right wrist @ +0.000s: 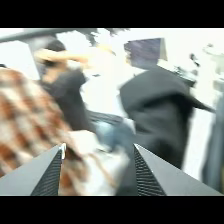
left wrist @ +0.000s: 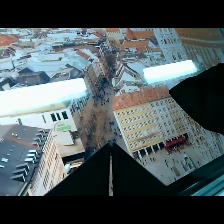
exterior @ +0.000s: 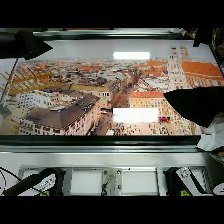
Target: Fold the clothes and pants, and hang the long-sleeved shirts on hangers.
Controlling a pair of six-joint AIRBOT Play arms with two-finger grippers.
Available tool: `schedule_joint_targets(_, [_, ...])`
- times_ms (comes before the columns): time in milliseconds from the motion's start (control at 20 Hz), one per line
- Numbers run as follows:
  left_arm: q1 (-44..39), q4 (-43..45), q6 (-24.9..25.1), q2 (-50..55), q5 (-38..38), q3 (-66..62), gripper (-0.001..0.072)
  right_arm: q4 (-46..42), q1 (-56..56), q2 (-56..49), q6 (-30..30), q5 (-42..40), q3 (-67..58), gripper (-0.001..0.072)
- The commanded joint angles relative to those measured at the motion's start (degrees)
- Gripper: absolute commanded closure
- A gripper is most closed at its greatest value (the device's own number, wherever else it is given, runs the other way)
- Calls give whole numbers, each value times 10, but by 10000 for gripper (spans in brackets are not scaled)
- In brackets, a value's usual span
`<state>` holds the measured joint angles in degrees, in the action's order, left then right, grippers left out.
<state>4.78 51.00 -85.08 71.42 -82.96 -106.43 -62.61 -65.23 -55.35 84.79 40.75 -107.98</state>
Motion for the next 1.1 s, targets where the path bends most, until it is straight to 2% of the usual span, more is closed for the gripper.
schedule_joint_targets(0, [0,-1,3,-1,0,35,697,154,1,21,-99,7,0,241])
schedule_joint_targets(100, [-4,0,18,-3,11,69,697,233,1,22,-166,50,0,242])
schedule_joint_targets(200, [-17,0,38,-23,56,119,697,341,4,15,-252,140,0,242])
schedule_joint_targets(300, [-40,1,50,-55,103,178,697,399,47,4,-321,228,2,277])
schedule_joint_targets(400, [-65,1,50,-92,143,247,697,391,130,-3,-325,307,11,277])
schedule_joint_targets(500, [-95,1,50,-123,172,308,697,359,229,-4,-325,353,40,277])
schedule_joint_targets(700, [-150,1,50,-170,213,386,697,205,485,-3,-311,388,149,277])
schedule_joint_targets(800, [-173,1,50,-186,227,408,697,161,605,-4,-303,379,234,277])
schedule_joint_targets(1050, [-216,0,49,-190,227,411,697,152,812,-5,-304,282,425,277])
